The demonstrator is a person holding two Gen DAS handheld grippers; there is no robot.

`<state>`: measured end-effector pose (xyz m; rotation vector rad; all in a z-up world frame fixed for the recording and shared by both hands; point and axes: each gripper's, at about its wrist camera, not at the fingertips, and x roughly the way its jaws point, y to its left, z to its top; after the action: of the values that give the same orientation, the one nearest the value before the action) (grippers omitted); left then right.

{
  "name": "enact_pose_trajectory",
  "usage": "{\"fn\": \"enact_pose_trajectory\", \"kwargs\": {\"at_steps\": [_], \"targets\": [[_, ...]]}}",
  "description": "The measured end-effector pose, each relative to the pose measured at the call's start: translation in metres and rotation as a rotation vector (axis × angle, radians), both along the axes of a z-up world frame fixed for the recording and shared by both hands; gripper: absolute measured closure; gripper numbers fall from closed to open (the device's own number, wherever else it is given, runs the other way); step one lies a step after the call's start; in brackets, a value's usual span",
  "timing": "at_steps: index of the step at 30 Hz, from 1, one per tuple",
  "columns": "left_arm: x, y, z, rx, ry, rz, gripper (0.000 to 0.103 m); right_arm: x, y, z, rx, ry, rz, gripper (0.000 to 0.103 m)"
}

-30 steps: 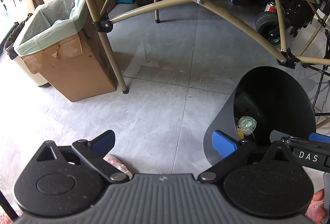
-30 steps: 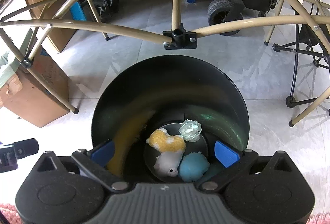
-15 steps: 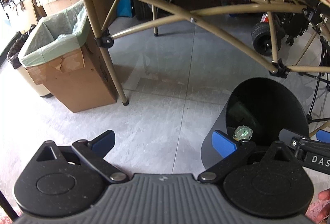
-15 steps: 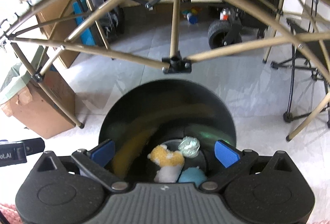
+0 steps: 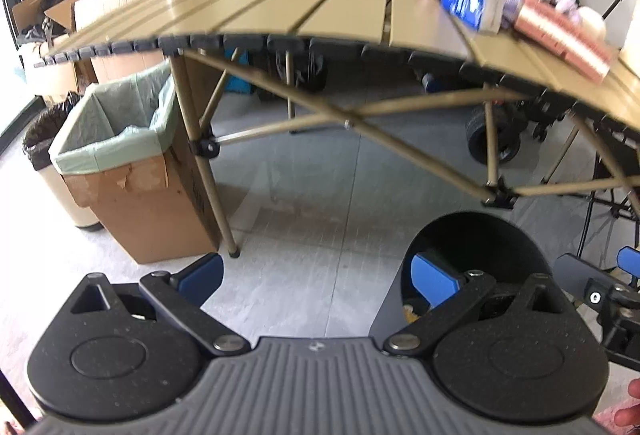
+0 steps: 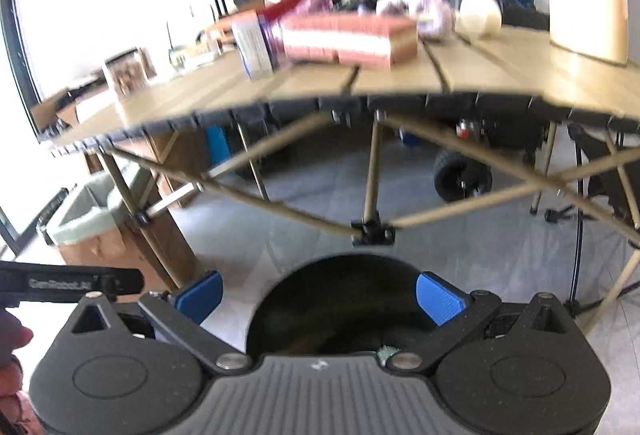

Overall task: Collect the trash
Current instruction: 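Raise both grippers from the bin back toward the table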

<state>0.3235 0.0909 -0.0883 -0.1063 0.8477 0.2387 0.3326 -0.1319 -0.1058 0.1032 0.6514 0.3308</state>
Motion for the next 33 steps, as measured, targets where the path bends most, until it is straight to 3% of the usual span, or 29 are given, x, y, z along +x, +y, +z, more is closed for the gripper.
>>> {"fn": "enact_pose_trajectory", "kwargs": {"at_steps": [11,18,27,33], "targets": [[-0.003,-0.014,0.054,0.019,-0.138,-0.009,0.0,-0.009,-0.02,0.064,0.027,-0.239,-0.021,0.0],[0.013,-0.022,0.079,0.035,-0.202,-0.006,0.0,0.012,-0.033,0.097,0.052,-0.329,-0.059,0.0],[0.048,-0.028,0.103,0.03,-0.261,0.001,0.0,0.055,-0.037,0.117,0.028,-0.379,-0.076,0.0],[0.073,-0.031,0.109,0.018,-0.269,0.005,0.0,0.086,-0.031,0.12,0.025,-0.364,-0.067,0.0]]}}
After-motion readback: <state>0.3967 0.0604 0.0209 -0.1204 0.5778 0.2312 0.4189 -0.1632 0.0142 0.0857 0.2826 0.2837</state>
